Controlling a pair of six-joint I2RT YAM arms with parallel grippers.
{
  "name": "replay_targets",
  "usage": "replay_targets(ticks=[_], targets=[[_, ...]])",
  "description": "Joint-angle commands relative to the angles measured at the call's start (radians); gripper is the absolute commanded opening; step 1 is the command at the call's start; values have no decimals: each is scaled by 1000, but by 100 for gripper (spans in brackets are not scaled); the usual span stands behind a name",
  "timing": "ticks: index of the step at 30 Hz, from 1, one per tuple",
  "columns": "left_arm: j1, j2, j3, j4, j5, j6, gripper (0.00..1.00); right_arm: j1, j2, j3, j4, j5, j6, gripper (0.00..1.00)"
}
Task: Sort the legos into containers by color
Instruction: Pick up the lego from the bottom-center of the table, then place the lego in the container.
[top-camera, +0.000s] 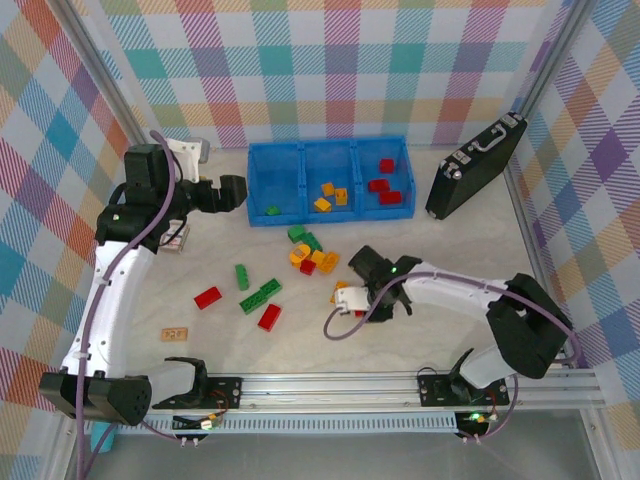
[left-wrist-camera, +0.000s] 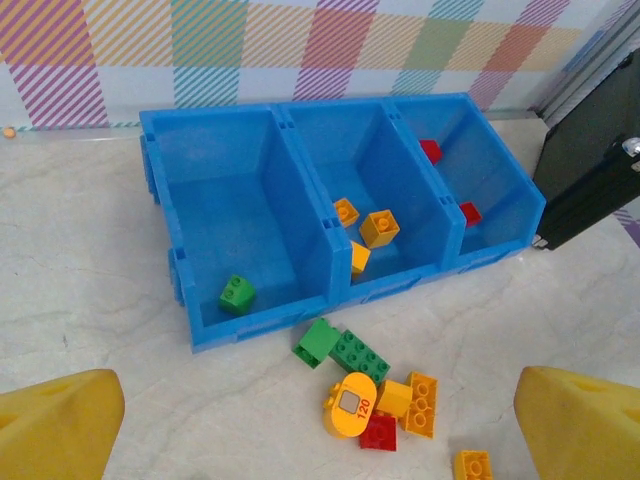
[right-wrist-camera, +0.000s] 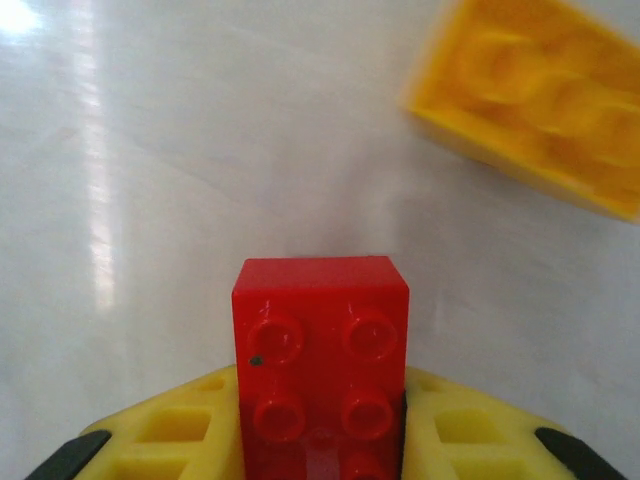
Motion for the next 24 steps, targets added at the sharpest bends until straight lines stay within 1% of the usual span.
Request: replay_targets(ticks=[1,5,9,10,12,14,19,24], targets=[[13,7,28,-20,-8,13,100,-105,-36,116,-45,8,-105,27],[25,18,35,-25,-8,14,100,-260,28,253,63,15,-190,25],[36,26,35,-28,-23,16,100,-377,139,399,141,-33,-248,26],[37,28,36,-30,-23,16,100,-409,180,451,138,-40,-242,26],[40,29,37,-29,-17,16,100,-463,295,613,88,-36,-207,26],[43,31,36,-30,-21,16,100,-495,399,743,61,-33,-194,26],[55,44,38,-31,-19,17,100,-525,640,1002,45,17,-179,25],[75,53,38,-29,-20,18,100,-526,830,1184,48,116,-114,24]])
